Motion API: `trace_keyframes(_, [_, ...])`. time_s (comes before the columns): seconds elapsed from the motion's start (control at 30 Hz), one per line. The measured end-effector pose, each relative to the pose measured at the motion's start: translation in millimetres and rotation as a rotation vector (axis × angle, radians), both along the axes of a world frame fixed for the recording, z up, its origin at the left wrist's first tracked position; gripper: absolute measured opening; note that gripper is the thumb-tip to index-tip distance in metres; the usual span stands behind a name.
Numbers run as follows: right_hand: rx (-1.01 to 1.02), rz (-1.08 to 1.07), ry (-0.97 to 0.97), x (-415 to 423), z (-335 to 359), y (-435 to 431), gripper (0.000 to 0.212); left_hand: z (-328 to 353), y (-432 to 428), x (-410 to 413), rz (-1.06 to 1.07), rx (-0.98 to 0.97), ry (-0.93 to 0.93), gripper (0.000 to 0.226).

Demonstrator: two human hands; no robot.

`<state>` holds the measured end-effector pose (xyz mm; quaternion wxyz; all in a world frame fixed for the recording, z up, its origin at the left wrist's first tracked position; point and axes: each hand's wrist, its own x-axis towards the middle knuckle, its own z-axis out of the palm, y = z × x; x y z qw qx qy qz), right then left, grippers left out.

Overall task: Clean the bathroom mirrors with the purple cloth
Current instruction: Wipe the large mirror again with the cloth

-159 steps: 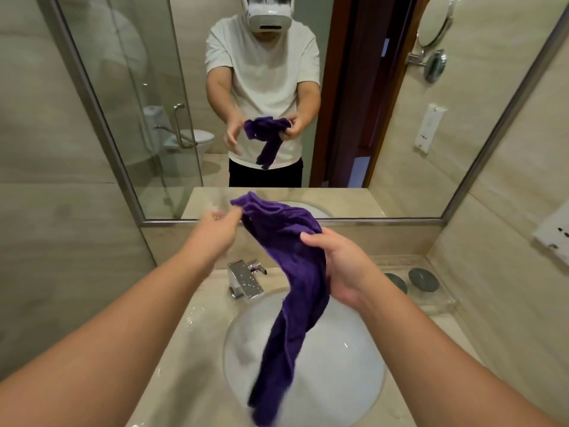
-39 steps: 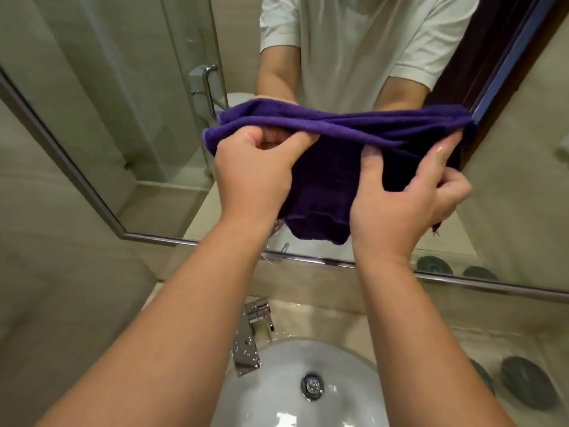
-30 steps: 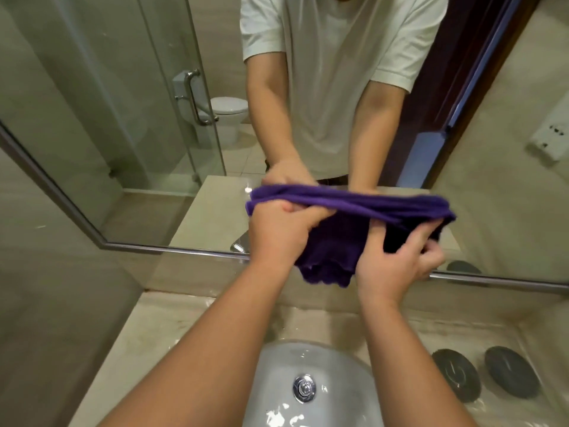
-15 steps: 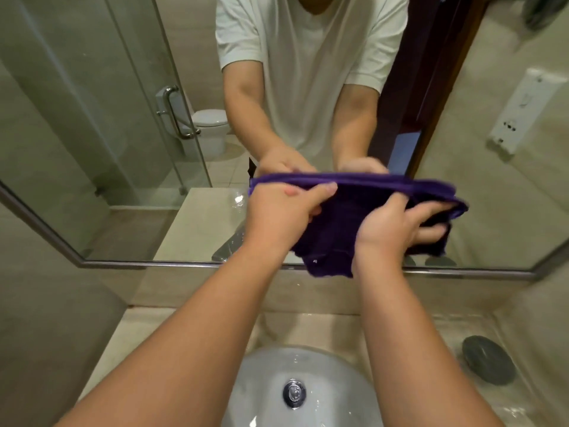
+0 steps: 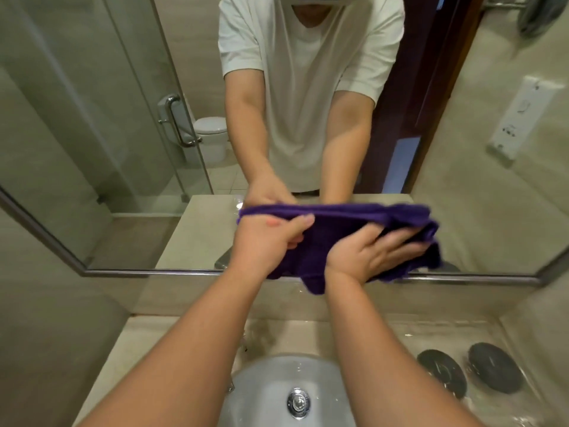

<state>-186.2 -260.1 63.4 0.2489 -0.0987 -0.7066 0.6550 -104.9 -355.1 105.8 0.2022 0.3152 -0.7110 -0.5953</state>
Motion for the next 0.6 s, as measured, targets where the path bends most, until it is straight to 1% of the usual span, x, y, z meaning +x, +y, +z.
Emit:
trace_keyframes(0.07, [-0.039,0.12,-0.134,24,-31,-9,0.075,-32,-13,18,0.025,0.038,-0.081,0.031])
trace_keyframes(0.1, [-0.044,0.149,-0.164,30,-38,-12,0.077,-42,-18,25,0.038,0.064,-0.09,0.03])
trace_keyframes(0.13, [-0.036,0.161,-0.158,31,-38,-15,0.078,-47,-23,29,0.045,0.086,-0.081,0.029])
trace_keyframes(0.17, [-0.007,0.162,-0.111,28,-33,-18,0.079,-49,-26,31,0.049,0.105,-0.061,0.03])
trace_keyframes(0.23, [0.133,0.151,0.1,23,-8,-24,0.081,-46,-29,33,0.061,0.164,0.0,0.037])
trace_keyframes(0.3, [0.366,0.12,0.354,16,25,-39,0.081,-45,-34,36,0.095,0.264,0.093,0.037])
trace_keyframes(0.33, [0.484,0.088,0.451,15,39,-51,0.081,-47,-39,39,0.127,0.325,0.146,0.036])
trace_keyframes(0.4, [0.697,0.062,0.59,26,52,-79,0.08,-54,-53,49,0.223,0.435,0.229,0.04])
trace_keyframes(0.43, [0.787,0.109,0.666,38,49,-91,0.077,-60,-63,58,0.285,0.477,0.245,0.04])
trace_keyframes(0.53, [1.041,0.417,0.947,70,14,-118,0.066,-78,-94,91,0.452,0.57,0.289,0.033])
trace_keyframes(0.57, [1.092,0.51,1.003,75,4,-122,0.063,-81,-101,98,0.486,0.575,0.295,0.031])
trace_keyframes(0.6, [1.109,0.59,1.006,77,-2,-125,0.062,-82,-103,102,0.516,0.571,0.296,0.03])
